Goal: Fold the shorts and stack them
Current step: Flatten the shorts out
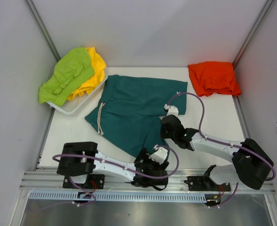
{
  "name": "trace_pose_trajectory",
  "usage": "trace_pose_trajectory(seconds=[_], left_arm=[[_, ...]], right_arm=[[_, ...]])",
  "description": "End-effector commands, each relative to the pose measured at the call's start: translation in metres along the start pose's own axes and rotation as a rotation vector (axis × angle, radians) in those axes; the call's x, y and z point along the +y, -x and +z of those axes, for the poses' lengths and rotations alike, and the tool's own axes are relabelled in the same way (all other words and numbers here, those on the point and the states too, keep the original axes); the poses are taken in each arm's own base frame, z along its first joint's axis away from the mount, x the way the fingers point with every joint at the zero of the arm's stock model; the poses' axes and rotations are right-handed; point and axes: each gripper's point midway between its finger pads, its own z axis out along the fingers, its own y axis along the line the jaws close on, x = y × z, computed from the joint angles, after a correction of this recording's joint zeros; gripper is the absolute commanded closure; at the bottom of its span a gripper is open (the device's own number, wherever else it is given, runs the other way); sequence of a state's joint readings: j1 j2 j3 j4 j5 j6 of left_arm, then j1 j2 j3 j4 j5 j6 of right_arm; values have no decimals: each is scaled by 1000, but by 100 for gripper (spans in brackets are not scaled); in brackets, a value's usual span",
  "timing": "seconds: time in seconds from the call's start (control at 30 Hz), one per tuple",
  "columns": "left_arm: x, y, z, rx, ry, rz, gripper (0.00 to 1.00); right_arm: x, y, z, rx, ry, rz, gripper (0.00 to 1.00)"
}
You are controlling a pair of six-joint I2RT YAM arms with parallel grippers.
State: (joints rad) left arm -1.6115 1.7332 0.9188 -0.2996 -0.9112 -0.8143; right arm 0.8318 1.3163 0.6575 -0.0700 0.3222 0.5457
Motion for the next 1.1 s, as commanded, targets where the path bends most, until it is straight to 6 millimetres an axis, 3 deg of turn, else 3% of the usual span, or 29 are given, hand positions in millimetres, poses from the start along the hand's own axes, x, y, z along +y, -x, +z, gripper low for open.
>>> trace_pose_trajectory(seconds=[0.0,0.27,0.33,0.63,1.07], left_arm=[[7,22,-13,-75,-14,-117,1],[3,21,-9,-79,14,-92,1],[-1,31,-13,-104,-21,-141,1],[5,31,-4,-75,64,-252,1],[-7,60,-11,-147,-26,-349,1]], right_arm=[[15,20,4,-34,36,18,100],[19,15,10,6,27,42,100],[20,15,11,13,21,48,100],[23,18,11,35,2,63,100],[29,18,10,47,4,49,100]])
